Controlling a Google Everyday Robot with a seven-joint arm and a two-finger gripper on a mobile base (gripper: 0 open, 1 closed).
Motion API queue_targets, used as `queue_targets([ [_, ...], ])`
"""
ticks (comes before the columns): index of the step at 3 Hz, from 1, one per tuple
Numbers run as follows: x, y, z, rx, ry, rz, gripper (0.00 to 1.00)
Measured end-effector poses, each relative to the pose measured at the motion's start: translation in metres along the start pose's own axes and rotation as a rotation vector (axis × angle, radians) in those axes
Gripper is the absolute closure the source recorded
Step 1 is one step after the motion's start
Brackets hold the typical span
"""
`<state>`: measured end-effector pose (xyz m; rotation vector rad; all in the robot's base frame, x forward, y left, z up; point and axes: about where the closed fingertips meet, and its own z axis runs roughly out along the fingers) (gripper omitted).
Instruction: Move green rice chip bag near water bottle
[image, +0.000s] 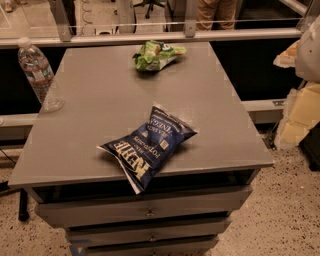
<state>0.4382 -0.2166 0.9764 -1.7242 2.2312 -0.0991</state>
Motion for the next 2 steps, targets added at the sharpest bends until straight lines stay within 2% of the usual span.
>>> queue_targets([
  [1,0.0,-0.001,0.0,0.003,-0.001,-0.001,0.0],
  [2,-0.009,-0.024,0.012,0.052,-0.05,-0.008,0.0],
])
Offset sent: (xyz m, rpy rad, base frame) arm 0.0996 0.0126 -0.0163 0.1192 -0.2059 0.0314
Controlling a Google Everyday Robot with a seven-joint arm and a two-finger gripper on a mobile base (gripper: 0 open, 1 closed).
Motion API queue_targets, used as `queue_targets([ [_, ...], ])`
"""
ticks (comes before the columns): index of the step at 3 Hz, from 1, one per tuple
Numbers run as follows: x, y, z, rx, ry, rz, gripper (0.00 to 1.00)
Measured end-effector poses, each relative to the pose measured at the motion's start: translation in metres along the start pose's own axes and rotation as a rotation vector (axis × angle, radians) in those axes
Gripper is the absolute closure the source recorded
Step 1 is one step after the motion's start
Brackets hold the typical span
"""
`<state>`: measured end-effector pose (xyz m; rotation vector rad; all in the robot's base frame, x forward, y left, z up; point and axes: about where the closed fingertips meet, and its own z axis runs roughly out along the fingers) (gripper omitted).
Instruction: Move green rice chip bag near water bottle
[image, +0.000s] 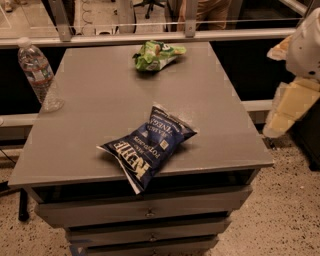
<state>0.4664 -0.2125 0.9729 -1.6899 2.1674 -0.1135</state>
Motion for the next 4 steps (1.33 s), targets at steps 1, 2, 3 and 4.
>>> queue_targets([
  [1,-0.032,-0.051,0.036,0.087,-0.104,-0.032,0.0],
  [2,-0.074,-0.102,0.071,0.159,-0.245,-0.048,0.0],
  [3,-0.074,-0.102,0.071,0.158,-0.245,-0.049,0.0],
  [4,-0.072,-0.105,0.069,0.176,-0.268,-0.014,0.0],
])
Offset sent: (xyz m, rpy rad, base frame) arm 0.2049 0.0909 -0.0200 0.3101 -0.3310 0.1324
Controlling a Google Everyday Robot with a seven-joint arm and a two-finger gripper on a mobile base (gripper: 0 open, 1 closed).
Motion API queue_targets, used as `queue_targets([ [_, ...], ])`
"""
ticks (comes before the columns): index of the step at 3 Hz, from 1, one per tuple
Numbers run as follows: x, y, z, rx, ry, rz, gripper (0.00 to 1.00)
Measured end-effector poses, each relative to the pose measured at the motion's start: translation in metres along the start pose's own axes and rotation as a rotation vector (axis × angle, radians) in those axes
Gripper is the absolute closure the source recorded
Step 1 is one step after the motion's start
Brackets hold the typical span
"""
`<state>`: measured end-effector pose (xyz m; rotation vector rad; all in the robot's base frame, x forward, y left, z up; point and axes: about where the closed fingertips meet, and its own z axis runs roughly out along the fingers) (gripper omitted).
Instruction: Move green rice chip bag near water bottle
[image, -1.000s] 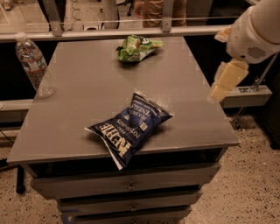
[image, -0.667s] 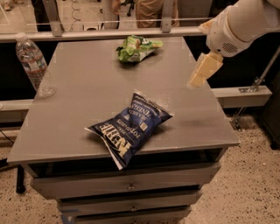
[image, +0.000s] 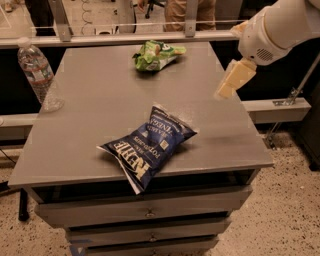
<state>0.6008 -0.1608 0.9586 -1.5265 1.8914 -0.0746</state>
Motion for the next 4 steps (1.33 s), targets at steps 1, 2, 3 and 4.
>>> queue_targets([
  [1,-0.006,-0.012,0.025,0.039,-0.073,0.093,0.0],
  [2,-0.02,-0.048,0.061,0.107,-0.166,0.177,0.0],
  [3,-0.043,-0.083,0.098,0.134,-0.246,0.226,0.0],
  [4,-0.082,-0.105,0.139,0.13,-0.349,0.263,0.0],
])
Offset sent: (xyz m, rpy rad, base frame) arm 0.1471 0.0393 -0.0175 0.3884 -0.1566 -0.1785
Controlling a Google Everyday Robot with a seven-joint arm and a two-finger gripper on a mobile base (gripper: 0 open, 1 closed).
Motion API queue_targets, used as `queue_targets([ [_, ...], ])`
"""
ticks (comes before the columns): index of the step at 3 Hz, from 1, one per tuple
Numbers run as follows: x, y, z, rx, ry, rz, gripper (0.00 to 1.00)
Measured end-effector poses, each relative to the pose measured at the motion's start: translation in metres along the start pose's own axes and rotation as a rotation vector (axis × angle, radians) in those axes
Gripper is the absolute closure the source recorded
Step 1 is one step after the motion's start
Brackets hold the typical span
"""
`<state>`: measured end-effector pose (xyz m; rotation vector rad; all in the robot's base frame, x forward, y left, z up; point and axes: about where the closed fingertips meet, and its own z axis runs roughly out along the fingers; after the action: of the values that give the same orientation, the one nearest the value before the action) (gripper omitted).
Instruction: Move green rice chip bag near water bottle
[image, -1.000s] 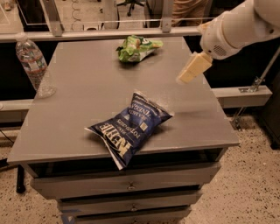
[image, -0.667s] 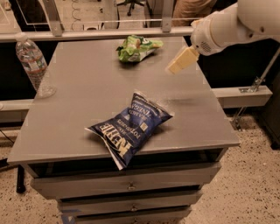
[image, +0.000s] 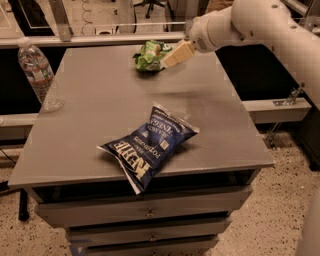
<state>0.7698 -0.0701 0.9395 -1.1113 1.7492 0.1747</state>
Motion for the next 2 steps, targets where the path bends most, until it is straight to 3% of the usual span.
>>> queue_targets([
  [2,-0.031,0.011,0.075,-0.054,-0.087,0.032,0.0],
])
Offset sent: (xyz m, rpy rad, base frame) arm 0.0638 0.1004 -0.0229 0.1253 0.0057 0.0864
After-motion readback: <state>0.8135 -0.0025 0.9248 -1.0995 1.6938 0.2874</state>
